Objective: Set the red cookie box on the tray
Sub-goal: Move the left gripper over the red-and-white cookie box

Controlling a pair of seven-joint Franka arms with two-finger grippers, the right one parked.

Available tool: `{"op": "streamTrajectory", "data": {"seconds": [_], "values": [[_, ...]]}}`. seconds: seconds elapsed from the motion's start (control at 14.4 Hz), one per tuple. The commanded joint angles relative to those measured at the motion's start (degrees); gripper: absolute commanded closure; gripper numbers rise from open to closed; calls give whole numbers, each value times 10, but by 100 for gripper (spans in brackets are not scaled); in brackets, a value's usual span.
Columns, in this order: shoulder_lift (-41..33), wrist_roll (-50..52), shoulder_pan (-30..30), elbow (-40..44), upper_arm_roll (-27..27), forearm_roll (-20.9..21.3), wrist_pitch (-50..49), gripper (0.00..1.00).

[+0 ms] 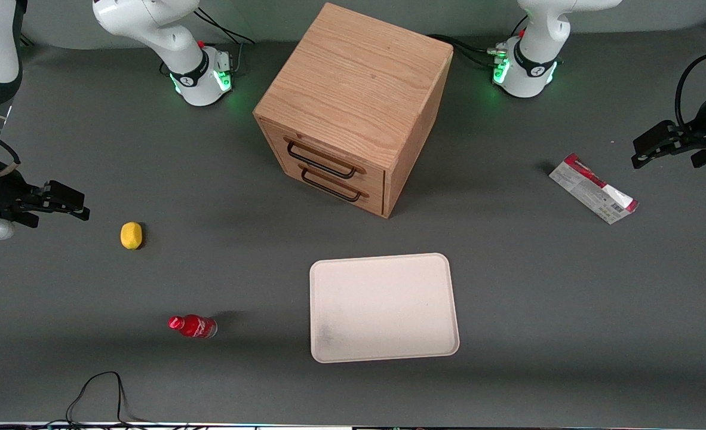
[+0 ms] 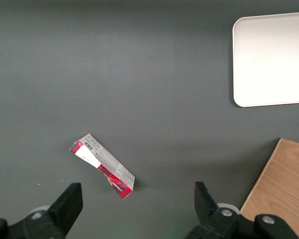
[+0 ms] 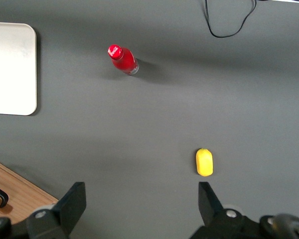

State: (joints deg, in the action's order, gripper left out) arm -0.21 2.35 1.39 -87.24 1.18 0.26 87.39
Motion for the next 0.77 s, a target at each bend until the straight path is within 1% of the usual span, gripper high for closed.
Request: {"op": "streamTrajectory", "data": {"seconds": [0.0, 0.7], "values": [[-19, 2, 2, -16, -2, -7, -8, 0], [-20, 2, -7, -25, -4, -4, -15, 0]]}}
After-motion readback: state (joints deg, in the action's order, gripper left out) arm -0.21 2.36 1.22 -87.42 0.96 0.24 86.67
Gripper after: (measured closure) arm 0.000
